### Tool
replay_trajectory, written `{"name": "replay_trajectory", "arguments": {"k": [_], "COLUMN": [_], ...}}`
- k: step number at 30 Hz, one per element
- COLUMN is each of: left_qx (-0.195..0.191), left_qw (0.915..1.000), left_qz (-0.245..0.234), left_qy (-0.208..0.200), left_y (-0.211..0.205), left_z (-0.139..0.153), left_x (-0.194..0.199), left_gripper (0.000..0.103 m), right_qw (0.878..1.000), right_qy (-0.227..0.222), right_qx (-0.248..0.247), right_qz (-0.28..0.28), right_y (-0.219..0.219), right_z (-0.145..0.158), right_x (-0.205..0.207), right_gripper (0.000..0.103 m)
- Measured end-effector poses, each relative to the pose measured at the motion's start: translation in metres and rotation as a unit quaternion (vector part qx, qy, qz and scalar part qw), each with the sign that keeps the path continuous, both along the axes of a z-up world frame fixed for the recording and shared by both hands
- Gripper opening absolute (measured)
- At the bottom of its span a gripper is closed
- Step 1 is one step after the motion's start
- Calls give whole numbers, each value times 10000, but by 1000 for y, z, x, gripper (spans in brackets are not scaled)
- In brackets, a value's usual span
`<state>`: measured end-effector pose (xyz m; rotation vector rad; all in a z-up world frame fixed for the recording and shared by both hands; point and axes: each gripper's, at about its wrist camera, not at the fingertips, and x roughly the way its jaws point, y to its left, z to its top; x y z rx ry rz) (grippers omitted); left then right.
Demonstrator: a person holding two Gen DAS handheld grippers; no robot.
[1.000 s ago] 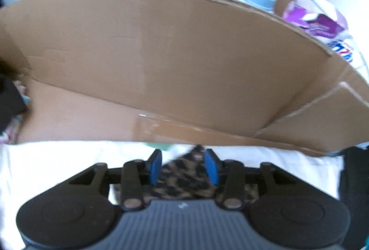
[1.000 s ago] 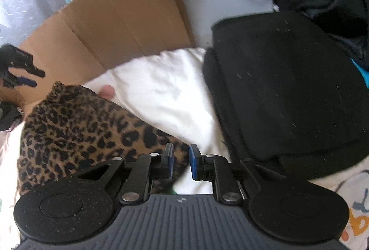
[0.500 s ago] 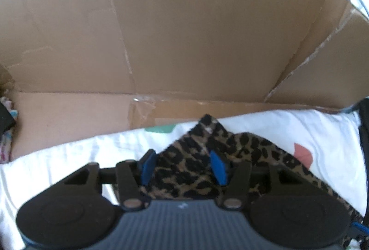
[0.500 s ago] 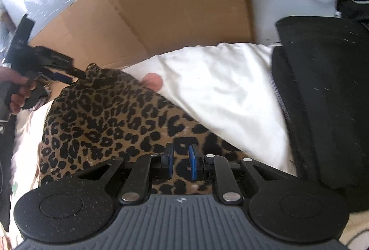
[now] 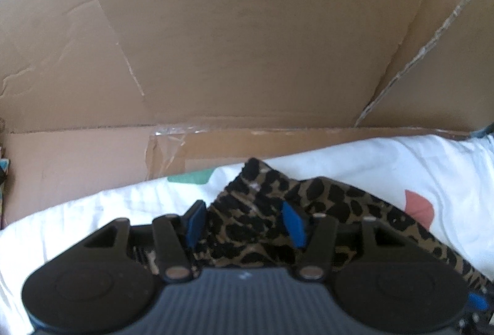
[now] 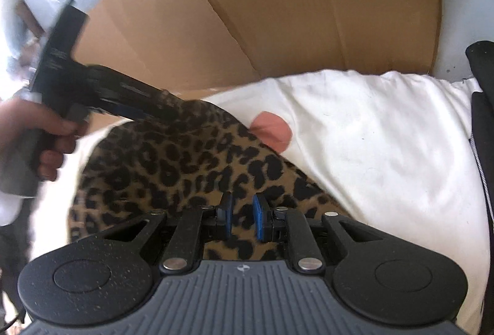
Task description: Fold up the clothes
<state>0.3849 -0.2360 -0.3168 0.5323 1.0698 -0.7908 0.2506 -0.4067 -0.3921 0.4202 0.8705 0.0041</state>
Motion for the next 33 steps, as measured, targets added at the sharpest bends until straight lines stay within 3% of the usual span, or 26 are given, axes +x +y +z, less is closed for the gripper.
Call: {"name": "replay_trajectory", "arguments": {"k": [10, 12, 13, 15, 21, 33], "left_qx": [-412, -497, -496, -552, -496, -16], "left_qw": [9984, 9976, 9973, 9968, 9965, 9971], "left_qz": [-386, -487, -539, -561, -560, -494], "left_qy": [-96, -29, 24, 174, 369, 573], "left_y": [35, 47, 53, 61, 67, 53], "left_z": [49, 56, 58, 57, 47, -4], "left_x": [0, -1, -2, -4, -16, -13], "left_gripper": [47, 39, 30, 22, 21, 21], "right_qw": [9991, 9989, 9987, 9984, 9976, 9961], "right_qy": [239, 241, 248, 264, 337, 331], "right_qx": [-247, -293, -308, -337, -469, -588], "right_qz": [-260, -284, -310, -360, -390, -571], "right_y": [-26, -25, -25, -25, -22, -27], "right_z": [-11, -13, -14, -16, -16, -20], "right_x": [12, 12, 12, 12, 16, 20], "right_gripper": [13, 13, 11, 6, 5, 6]}}
